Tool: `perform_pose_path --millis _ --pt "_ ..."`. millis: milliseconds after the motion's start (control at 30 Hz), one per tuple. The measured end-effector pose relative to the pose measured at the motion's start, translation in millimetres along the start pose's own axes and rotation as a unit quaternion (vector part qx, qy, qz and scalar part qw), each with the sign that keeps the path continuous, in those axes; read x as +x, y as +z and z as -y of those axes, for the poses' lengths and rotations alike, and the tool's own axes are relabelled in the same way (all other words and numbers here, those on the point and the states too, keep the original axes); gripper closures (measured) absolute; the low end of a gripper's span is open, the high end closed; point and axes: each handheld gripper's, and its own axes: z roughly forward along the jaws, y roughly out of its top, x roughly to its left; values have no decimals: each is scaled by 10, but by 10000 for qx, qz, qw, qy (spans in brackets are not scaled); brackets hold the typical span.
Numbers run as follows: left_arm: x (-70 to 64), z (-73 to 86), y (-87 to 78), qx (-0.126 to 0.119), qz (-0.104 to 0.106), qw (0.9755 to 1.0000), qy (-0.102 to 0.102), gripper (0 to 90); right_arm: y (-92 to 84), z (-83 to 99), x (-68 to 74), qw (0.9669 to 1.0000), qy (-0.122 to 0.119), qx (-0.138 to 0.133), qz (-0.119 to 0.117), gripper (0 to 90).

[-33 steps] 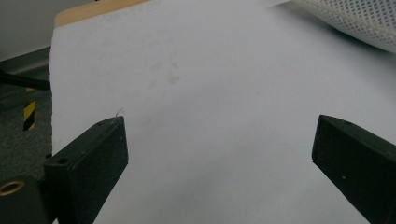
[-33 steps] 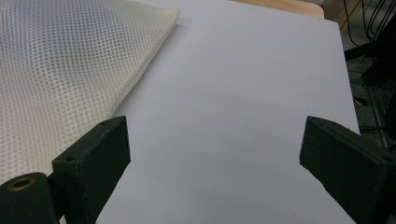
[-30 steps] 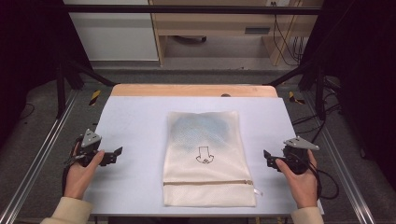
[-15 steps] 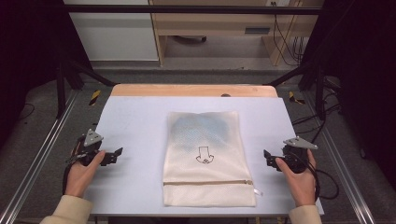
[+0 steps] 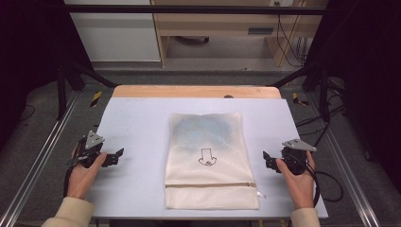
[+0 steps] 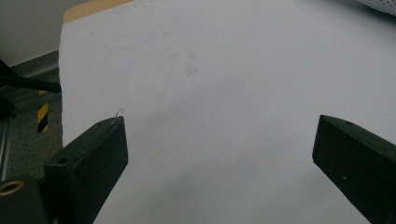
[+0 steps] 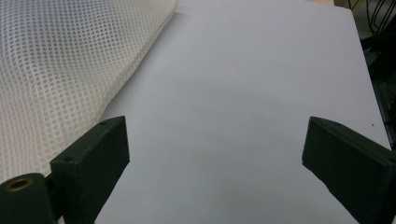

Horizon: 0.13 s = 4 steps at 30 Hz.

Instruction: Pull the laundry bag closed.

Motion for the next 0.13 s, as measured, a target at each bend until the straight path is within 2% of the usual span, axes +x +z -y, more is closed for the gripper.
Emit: perform_pose_path --millis 133 --pt "-18 -6 -7 -44 -3 10000 -1 35 -25 14 23 10000 -73 -64 3 87"
